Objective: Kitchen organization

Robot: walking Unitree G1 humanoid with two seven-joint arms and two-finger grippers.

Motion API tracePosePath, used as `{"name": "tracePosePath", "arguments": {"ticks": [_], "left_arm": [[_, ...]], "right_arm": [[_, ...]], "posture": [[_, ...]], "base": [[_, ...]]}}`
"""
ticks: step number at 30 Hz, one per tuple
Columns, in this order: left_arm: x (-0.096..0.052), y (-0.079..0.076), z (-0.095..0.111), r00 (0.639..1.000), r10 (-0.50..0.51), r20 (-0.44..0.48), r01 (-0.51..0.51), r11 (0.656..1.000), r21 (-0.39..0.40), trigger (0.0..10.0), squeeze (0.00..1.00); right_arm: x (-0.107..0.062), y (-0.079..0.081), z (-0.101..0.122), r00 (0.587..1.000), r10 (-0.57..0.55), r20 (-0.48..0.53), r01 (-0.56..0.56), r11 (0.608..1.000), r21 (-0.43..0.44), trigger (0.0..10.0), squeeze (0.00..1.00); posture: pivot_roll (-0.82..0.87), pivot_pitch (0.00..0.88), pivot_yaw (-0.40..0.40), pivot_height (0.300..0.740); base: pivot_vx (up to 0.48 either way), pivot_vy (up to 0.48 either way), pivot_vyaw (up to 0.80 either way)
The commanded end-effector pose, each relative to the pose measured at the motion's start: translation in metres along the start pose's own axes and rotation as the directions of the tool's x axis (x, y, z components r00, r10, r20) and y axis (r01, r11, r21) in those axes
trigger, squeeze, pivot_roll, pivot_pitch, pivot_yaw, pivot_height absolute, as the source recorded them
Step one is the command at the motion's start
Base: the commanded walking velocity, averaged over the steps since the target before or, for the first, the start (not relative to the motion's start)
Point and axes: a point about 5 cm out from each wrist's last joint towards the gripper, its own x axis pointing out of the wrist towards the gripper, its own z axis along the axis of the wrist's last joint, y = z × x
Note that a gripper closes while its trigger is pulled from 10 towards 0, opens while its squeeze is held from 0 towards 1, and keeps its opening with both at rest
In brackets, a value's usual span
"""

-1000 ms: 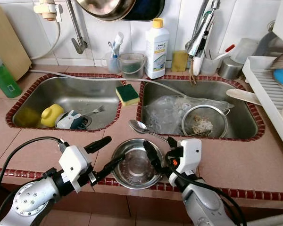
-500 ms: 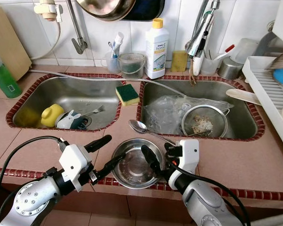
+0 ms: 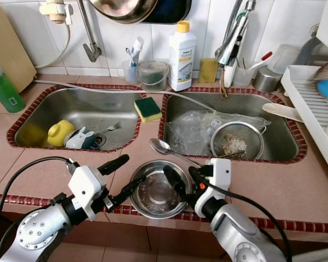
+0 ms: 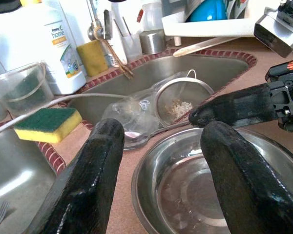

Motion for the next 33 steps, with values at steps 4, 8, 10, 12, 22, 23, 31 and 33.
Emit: {"name": "tracePosePath", "arguments": {"ticks": [4, 8, 10, 12, 22, 23, 31, 33], "left_arm": [[0.001, 0.003, 0.008, 1.000, 0.011, 0.022, -0.011, 1.000, 0.018, 10.0, 0.00], [0.001, 0.003, 0.008, 1.000, 0.012, 0.023, -0.012, 1.000, 0.019, 10.0, 0.00], [0.001, 0.003, 0.009, 1.000, 0.013, 0.024, -0.013, 1.000, 0.019, 10.0, 0.00], [0.002, 0.003, 0.009, 1.000, 0.014, 0.024, -0.014, 1.000, 0.020, 10.0, 0.00], [0.002, 0.002, 0.009, 0.999, 0.021, 0.028, -0.021, 1.000, 0.020, 10.0, 0.00], [0.002, 0.001, 0.009, 0.999, 0.020, 0.029, -0.021, 1.000, 0.020, 10.0, 0.00], [0.003, 0.000, 0.010, 0.999, 0.020, 0.031, -0.021, 1.000, 0.017, 10.0, 0.00], [0.004, -0.001, 0.010, 0.999, 0.020, 0.033, -0.021, 1.000, 0.017, 10.0, 0.00]], "right_arm": [[0.003, -0.001, 0.001, 1.000, 0.001, -0.017, -0.001, 0.998, 0.057, 6.5, 0.00], [0.004, -0.002, 0.000, 0.999, 0.005, -0.033, -0.003, 0.998, 0.061, 9.0, 0.00], [0.006, -0.001, -0.002, 0.999, 0.015, -0.050, -0.012, 0.998, 0.064, 7.7, 0.00], [0.007, 0.000, -0.003, 0.998, 0.025, -0.062, -0.021, 0.998, 0.063, 7.4, 0.00], [0.007, 0.006, -0.017, 0.985, 0.078, -0.151, -0.066, 0.994, 0.084, 4.6, 0.00], [0.007, 0.005, -0.018, 0.985, 0.073, -0.154, -0.060, 0.995, 0.083, 4.5, 0.00], [0.007, 0.001, -0.020, 0.985, 0.055, -0.165, -0.042, 0.996, 0.080, 1.4, 0.00], [0.006, -0.001, -0.020, 0.984, 0.049, -0.169, -0.035, 0.996, 0.085, 0.0, 0.00]], "posture": [[-0.10, 0.091, 0.027, 0.740], [-0.10, 0.093, 0.026, 0.740], [-0.10, 0.093, 0.026, 0.740], [-0.10, 0.094, 0.025, 0.740], [-0.09, 0.092, 0.017, 0.740], [-0.09, 0.089, 0.015, 0.740], [-0.10, 0.089, 0.013, 0.740], [-0.10, 0.088, 0.013, 0.740]], "base": [[0.000, 0.000, 0.00], [0.000, 0.000, 0.00], [0.000, 0.000, 0.00], [0.000, 0.000, 0.00], [0.000, 0.000, 0.00], [0.000, 0.000, 0.00], [0.000, 0.000, 0.00], [0.000, 0.000, 0.00]]}}
